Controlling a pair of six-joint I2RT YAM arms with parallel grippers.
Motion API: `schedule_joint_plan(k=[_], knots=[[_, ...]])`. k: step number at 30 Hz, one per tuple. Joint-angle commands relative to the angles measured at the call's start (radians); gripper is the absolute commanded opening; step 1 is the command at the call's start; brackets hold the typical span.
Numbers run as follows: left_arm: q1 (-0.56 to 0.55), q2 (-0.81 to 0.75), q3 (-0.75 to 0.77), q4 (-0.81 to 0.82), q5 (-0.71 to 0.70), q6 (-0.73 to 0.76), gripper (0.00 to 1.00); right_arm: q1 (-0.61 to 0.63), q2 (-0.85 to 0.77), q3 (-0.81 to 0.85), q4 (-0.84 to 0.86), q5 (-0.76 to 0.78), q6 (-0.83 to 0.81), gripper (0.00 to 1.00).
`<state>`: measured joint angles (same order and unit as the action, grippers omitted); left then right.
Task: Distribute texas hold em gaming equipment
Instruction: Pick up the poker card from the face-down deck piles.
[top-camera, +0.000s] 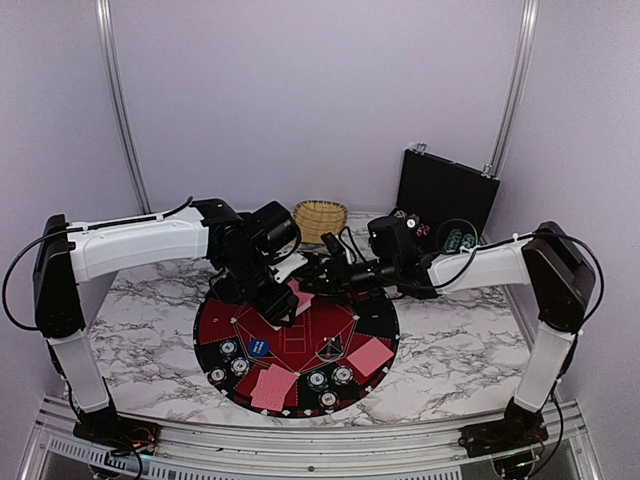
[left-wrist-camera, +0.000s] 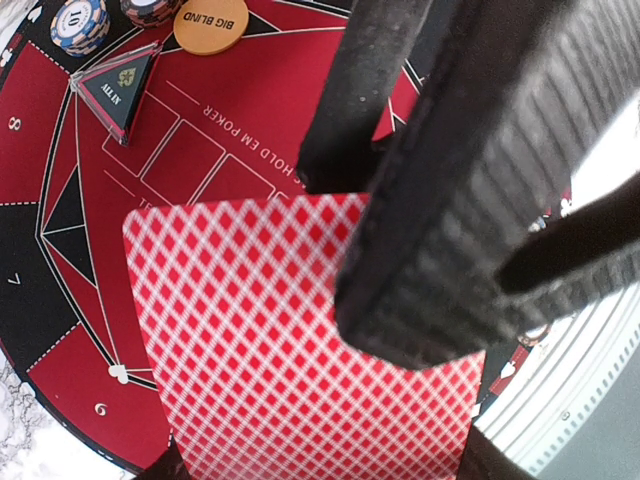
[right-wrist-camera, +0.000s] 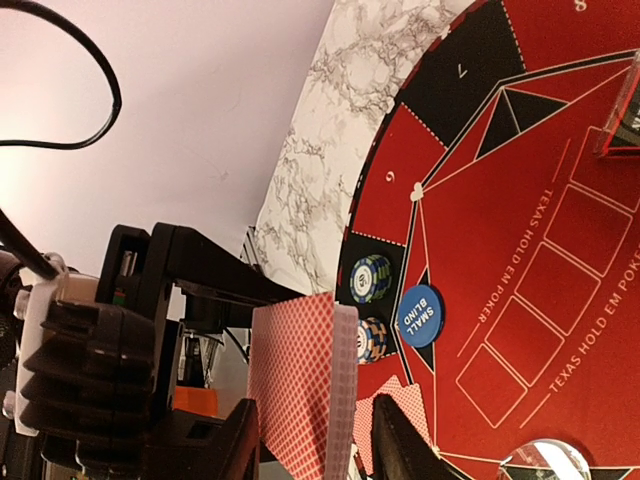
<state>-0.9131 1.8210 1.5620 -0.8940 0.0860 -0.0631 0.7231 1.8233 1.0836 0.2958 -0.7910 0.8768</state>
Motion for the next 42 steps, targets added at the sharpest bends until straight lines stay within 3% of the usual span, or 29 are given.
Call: schedule_joint_plan(k=[1, 26, 42], knots=[[-0.003, -0.006, 0.007, -0.006, 0.009, 0.003, 0.49, -0.009, -0.037, 0.003, -0.006, 0.007, -0.013, 0.35], [-0.002, -0.012, -0.002, -0.006, 0.006, 0.003, 0.49, -0.017, -0.027, -0.008, 0.005, 0.004, -0.003, 0.01], [0.0, -0.015, -0.01, -0.006, -0.002, 0.0, 0.49, -0.056, -0.045, -0.036, 0.061, -0.015, 0.048, 0.0]])
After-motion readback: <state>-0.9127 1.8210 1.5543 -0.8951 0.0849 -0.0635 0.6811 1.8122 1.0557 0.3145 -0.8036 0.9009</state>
